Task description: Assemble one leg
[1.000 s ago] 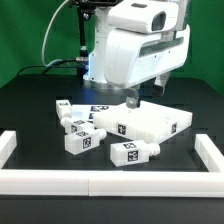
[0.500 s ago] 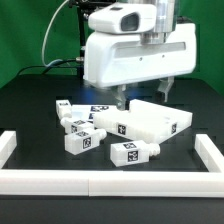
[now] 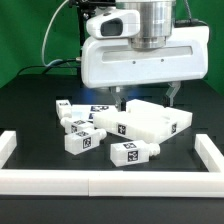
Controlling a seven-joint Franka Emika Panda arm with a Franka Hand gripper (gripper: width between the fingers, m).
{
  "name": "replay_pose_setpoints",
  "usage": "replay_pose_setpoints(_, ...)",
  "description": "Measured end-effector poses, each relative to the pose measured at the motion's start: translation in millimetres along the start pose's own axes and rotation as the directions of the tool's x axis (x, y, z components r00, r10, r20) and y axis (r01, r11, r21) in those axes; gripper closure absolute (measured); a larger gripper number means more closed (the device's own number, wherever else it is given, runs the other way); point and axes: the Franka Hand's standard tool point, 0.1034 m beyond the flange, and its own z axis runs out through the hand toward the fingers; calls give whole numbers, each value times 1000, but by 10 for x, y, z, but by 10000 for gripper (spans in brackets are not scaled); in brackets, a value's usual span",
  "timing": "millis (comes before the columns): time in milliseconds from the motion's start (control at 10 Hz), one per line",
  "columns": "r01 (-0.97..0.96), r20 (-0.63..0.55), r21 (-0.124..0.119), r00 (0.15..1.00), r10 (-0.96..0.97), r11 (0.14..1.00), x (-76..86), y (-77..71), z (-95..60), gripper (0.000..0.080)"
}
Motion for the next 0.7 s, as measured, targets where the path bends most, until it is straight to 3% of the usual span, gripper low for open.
replay_pose_setpoints(100, -75, 0, 4, 997, 75, 997, -3, -10, 4, 150)
replay_pose_setpoints(200, -284, -28, 15, 958, 284, 959, 14, -45, 43, 150)
replay_pose_setpoints(400, -549, -30, 48, 835, 550, 835, -3, -220, 169, 150)
replay_pose_setpoints(700, -677, -12, 78, 733, 680, 732, 10, -283, 178, 150)
